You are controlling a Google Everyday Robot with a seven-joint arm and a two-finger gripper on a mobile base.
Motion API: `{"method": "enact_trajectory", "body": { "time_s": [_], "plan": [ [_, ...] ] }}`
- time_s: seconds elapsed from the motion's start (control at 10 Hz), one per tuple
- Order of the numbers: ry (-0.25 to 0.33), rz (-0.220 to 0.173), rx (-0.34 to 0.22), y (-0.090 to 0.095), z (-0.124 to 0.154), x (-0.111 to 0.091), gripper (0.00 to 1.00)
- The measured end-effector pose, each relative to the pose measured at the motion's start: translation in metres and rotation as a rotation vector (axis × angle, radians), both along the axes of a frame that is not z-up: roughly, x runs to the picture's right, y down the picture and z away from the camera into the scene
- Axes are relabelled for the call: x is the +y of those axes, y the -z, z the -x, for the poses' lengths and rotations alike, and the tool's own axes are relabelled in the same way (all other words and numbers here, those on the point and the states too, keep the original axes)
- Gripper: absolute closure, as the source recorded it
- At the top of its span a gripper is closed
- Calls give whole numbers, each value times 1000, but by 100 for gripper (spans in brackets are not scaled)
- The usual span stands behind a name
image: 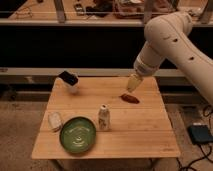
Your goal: Place the pepper in the ceramic bowl
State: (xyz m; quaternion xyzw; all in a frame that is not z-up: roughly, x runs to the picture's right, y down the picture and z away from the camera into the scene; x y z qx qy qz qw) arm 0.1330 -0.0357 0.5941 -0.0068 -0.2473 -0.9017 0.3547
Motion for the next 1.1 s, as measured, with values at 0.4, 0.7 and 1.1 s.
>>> {"method": "enact_trajectory", "body": {
  "time_s": [0.4, 0.7, 1.1],
  "plan": [
    [7, -82, -135, -71, 40, -1, 36],
    [75, -175, -115, -141, 36, 3, 36],
    [56, -170, -40, -225, 20, 10, 36]
  ]
}}
